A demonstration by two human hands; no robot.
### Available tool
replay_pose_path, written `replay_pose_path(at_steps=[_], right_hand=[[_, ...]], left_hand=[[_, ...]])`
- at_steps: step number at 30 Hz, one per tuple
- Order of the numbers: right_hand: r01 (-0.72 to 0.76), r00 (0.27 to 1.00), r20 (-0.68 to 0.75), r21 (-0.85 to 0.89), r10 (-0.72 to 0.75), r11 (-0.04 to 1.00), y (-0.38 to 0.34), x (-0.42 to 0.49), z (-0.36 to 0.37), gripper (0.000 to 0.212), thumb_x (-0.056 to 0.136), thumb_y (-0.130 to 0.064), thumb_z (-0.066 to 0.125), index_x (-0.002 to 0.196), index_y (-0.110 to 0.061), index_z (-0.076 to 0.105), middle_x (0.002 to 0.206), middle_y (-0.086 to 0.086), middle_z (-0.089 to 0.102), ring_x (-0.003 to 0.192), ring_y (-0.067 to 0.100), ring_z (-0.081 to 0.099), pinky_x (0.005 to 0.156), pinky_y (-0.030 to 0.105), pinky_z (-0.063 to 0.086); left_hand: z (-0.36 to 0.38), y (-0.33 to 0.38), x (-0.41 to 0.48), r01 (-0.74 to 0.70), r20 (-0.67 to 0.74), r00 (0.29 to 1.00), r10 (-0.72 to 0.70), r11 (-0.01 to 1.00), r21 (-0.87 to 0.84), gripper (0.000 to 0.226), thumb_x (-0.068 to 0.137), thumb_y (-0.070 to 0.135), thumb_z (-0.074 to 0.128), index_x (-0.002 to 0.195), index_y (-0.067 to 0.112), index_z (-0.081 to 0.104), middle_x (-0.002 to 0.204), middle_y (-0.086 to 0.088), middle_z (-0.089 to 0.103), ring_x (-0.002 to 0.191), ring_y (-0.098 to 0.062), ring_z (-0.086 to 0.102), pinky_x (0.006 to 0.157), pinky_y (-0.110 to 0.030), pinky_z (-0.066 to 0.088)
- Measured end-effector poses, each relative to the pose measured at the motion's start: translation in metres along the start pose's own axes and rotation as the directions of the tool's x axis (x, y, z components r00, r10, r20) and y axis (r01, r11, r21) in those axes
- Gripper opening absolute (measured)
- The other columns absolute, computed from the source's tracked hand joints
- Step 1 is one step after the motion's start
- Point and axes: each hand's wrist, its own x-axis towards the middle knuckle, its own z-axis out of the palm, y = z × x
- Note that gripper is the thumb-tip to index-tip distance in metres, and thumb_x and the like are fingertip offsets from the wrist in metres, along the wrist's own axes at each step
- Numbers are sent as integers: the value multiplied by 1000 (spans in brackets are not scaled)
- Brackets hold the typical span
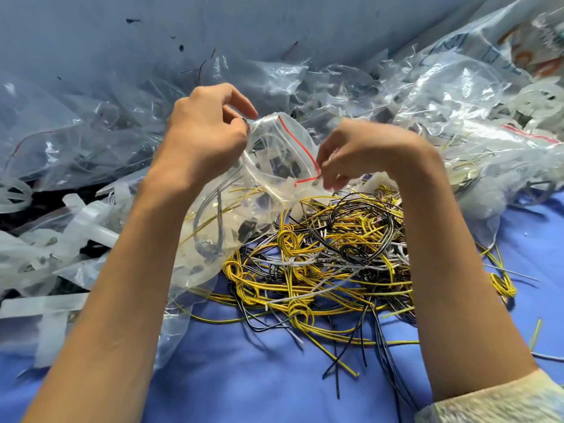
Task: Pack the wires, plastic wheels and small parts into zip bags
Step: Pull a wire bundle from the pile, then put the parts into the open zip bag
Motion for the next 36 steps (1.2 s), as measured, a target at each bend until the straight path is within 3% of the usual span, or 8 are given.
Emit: replay_pose_path(at_steps=[3,6,11,13,17,25,30,36], right_hand=[[-78,954,291,4,73,997,-3,5,15,14,79,-21,76,82,-9,69,77,6,75,68,12,72,69,23,58],[-87,941,331,28,73,996,-5,9,22,16,76,-21,78,74,-10,67,71,4,74,64,12,71,56,16,54],[-3,1000,19,-161,6,987,2,15,17,25,67,-28,84,70,-23,60,68,-10,59,62,8,53,56,26,39],[-50,998,37,-185,58,981,9,15,14,29,64,-27,85,74,-26,58,72,-11,55,69,11,54,62,28,43],[-150,965,169,-268,200,952,27,9,11,30,64,-29,86,82,-34,63,87,-15,60,96,16,59,91,37,49],[-48,983,165,-194,81,980,37,4,6,14,74,-32,77,70,-42,69,75,-20,67,83,6,61,80,30,47],[123,988,-81,-91,-131,988,26,-10,-16,12,82,-26,70,77,-37,70,72,-18,68,68,3,59,65,26,46],[200,954,-234,37,-186,979,18,-19,-23,9,88,-15,64,91,-16,72,75,-9,72,62,-4,65,50,12,41]], left_hand=[[-1,1,0,2,9,1000,-2,1000,0,30,83,7,46,85,29,67,71,10,63,47,2,52,50,-9,41],[-2,0,-1,-5,13,1000,5,1000,10,28,83,9,48,85,29,68,72,11,63,51,1,53,56,-17,43],[-2,0,-1,4,11,1000,-4,1000,21,26,83,11,50,83,31,68,74,12,63,63,-4,55,65,-21,42],[-3,0,-1,4,15,1000,-5,1000,23,27,83,11,49,82,31,67,74,11,64,63,-5,56,65,-21,44],[-3,1,-1,7,20,1000,-8,1000,18,27,83,12,50,81,32,67,75,12,65,64,-2,56,65,-19,44],[-2,3,-3,10,45,999,-10,1000,18,27,83,12,49,83,31,68,82,8,68,74,-8,58,71,-21,44],[-1,5,-3,-8,109,994,2,999,52,24,86,13,49,87,30,66,85,8,66,75,-7,57,70,-20,42],[3,10,-5,-103,248,967,55,977,186,19,90,24,55,106,28,64,98,-2,50,97,-20,48,83,-25,35]])
